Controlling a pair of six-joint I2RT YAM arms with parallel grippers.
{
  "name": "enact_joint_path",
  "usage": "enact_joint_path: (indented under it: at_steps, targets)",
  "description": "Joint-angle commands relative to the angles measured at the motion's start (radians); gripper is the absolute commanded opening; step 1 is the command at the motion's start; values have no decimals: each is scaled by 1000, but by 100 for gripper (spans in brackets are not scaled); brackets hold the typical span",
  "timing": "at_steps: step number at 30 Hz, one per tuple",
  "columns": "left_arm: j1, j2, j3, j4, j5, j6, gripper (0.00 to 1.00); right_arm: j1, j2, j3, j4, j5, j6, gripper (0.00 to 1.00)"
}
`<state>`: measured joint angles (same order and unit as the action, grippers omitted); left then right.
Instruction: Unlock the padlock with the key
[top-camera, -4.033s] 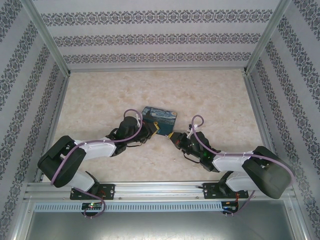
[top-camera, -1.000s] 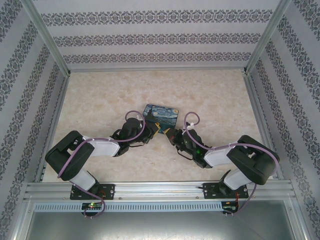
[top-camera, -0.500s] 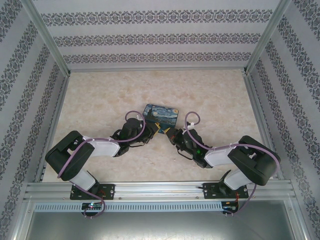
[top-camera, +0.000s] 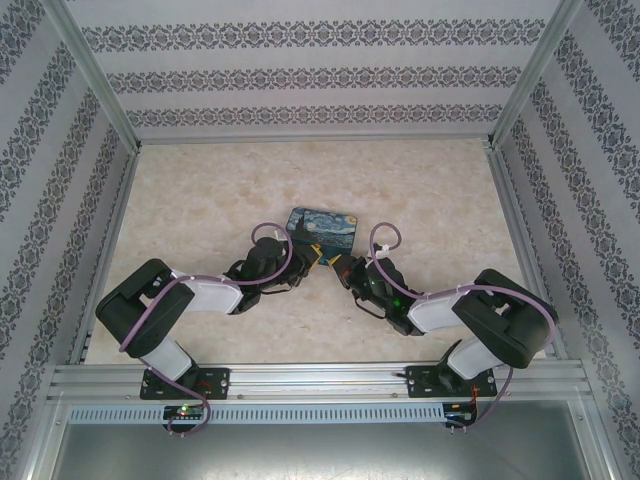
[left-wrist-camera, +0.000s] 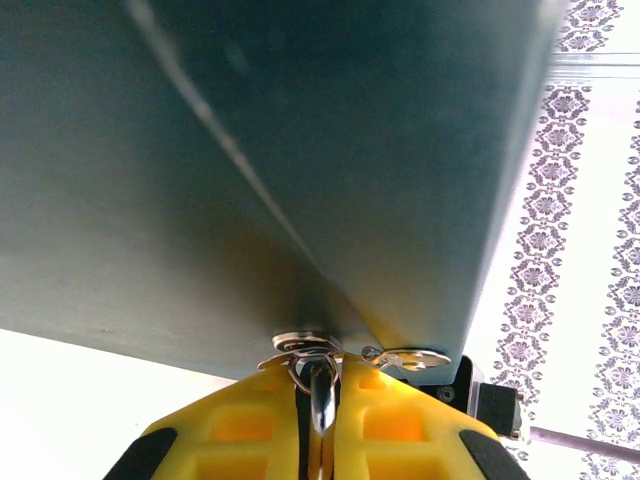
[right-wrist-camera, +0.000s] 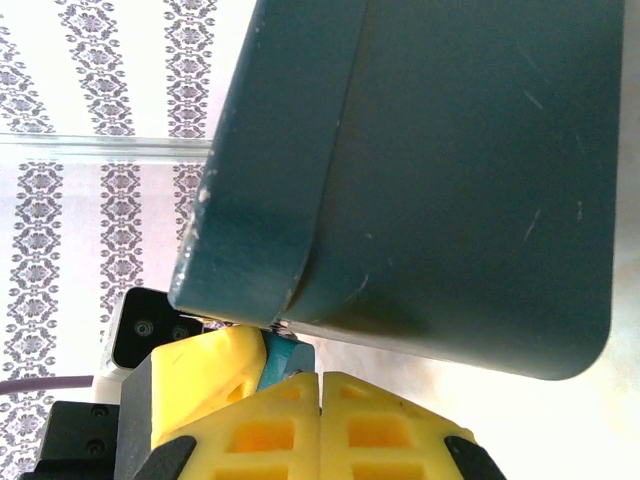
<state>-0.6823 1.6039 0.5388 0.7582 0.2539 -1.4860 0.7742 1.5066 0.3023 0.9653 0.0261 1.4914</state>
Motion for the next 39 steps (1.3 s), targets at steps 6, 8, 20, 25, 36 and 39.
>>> enact_joint_path:
  at_steps: [6, 8, 20, 25, 36, 39]
  targets:
    - [-45, -10, -28, 153, -15, -24, 0, -5, 9, 26, 105, 21, 37, 0]
    - [-50, -9, -32, 172, -25, -29, 0, -5, 16, 26, 123, 27, 52, 0]
    - [-93, 12, -25, 239, -60, -63, 0, -4, 175, 29, 376, 35, 186, 0]
    - [-103, 25, -20, 250, -55, -71, 0, -1, 226, 34, 419, 28, 186, 0]
    - [-109, 37, -13, 271, -15, -85, 0, -82, 250, 92, 410, -179, 63, 0]
    - [-112, 36, -12, 279, 3, -91, 0, -116, 256, 106, 411, -254, 21, 0]
